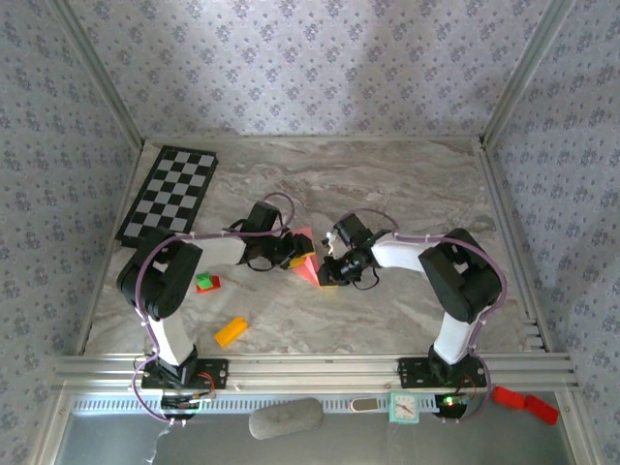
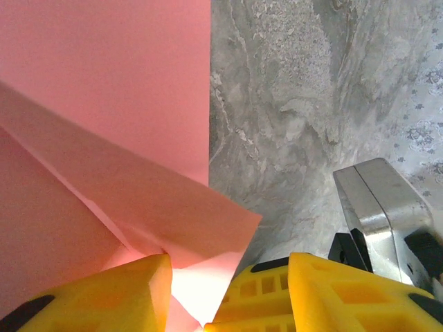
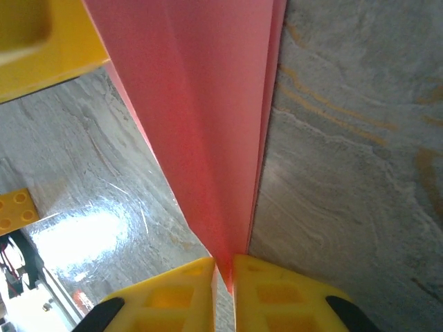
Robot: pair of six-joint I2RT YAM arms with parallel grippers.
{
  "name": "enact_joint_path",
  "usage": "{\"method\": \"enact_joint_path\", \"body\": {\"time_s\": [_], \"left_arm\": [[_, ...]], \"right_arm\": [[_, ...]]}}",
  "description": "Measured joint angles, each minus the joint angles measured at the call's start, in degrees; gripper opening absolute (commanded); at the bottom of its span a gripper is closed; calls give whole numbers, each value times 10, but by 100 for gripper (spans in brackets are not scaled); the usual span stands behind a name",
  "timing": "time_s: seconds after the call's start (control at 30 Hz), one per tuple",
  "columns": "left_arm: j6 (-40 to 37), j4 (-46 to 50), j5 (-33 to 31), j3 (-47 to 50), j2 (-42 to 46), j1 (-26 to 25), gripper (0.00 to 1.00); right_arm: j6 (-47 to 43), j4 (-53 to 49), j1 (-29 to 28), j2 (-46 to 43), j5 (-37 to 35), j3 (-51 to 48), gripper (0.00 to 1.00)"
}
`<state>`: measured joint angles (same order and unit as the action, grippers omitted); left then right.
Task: Fold a paper plane with a square sheet of paper (pick it up from the middle)
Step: Fourth fold the wing at the center of the table.
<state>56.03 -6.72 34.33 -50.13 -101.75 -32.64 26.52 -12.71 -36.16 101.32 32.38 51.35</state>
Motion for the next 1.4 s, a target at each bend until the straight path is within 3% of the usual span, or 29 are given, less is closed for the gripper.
{"method": "enact_joint_path", "body": {"time_s": [0.47, 1.4], "left_arm": [[0, 0, 6, 0, 0, -4, 48], [11, -37, 25, -24, -33, -9, 47]], "right_arm": [[-2, 13, 5, 5, 9, -5, 10], [-2, 26, 14, 7, 26, -12, 13]]}}
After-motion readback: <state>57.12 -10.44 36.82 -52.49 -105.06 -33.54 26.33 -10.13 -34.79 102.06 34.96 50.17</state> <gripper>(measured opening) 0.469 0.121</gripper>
